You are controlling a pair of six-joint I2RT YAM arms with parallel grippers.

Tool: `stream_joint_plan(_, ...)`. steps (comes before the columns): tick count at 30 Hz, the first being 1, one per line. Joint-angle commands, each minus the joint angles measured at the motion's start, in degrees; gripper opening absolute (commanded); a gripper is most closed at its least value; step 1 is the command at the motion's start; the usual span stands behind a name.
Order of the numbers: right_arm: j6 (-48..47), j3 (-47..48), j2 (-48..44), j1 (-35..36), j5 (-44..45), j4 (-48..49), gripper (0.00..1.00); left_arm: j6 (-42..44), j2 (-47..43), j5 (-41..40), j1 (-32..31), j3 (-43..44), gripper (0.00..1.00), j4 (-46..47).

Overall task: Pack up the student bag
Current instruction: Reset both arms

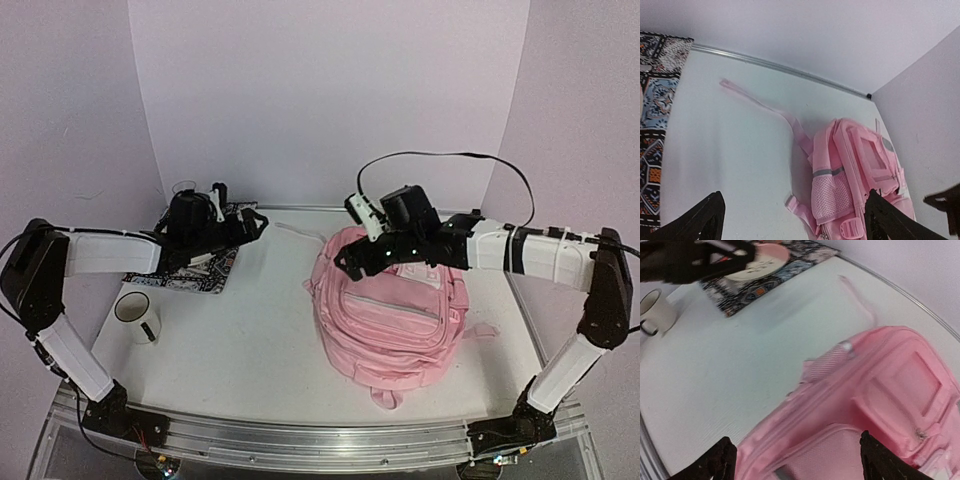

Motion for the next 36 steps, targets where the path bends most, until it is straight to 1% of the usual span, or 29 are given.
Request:
stream_joint_plan(1,5.3,3.9,0.2,-9.9,6.1,0.9,0.98,-4.7,-3.5,8.5,11.5,-2.3,0.99,0.5)
stream_joint_plan(3,7.2,3.3,-1.3,-14.9,5.8,2.2,0.98,-8.4,-4.0,14.7,19.5,-3.1,1.0,0.6)
stream_joint_plan(5,8.4,1.3,-4.7,-19.4,6.7,3.8,0.98,-9.9,-5.8,18.9,25.4,-4.5,0.99,0.6)
stream_joint_plan(8,9.5,-4.3,-11.9,-23.7,8.9,5.8,0.98,-8.8,-12.4,20.1,30.6,-7.6,1.0,0.5)
stream_joint_plan(9,9.5,-6.3,-14.5,-24.6,10.4,6.1,0.98,-7.9,-16.4,19.2,31.7,-8.8,0.99,0.3)
stream_joint_plan(11,9.3,-10.4,-21.2,-25.8,14.9,6.4,0.98,-5.5,-23.0,15.4,32.2,-10.9,0.99,-2.3)
stream_joint_plan(13,8.8,-14.1,-28.0,-25.9,19.3,6.4,0.98,-2.2,-30.9,9.6,32.2,-10.8,1.0,-8.5)
stream_joint_plan(15,7.9,-18.0,-35.9,-25.9,21.4,6.2,0.98,2.0,-35.9,5.0,32.2,-8.3,1.0,-17.1)
stream_joint_plan(18,6.9,-23.2,-48.1,-26.0,22.2,5.3,0.98,6.4,-43.4,0.5,32.2,-4.3,1.0,-27.1)
stream_joint_plan(21,4.7,-27.8,-60.0,-25.9,19.6,4.2,0.98,9.8,-50.6,-1.7,32.1,-1.4,1.0,-32.6)
stream_joint_plan(24,4.0,-31.5,-68.5,-26.0,18.7,3.0,0.98,13.3,-55.8,-6.7,31.6,1.0,1.0,-38.6)
stream_joint_plan(26,3.8,-32.7,-72.2,-25.9,18.9,1.0,0.98,15.0,-57.3,-9.4,31.1,1.5,0.99,-41.3)
stream_joint_plan(29,3.0,-34.3,-76.2,-26.0,19.3,-1.3,0.98,15.9,-60.2,-10.9,30.1,-0.8,1.0,-43.1)
stream_joint_plan(33,2.5,-37.0,-80.6,-25.9,18.5,-1.5,0.98,15.7,-64.8,-12.2,29.0,-7.3,1.0,-42.1)
stream_joint_plan(36,2.4,-37.6,-81.4,-26.0,18.6,-1.4,0.98,15.9,-65.4,-12.5,28.8,-9.2,0.99,-42.0)
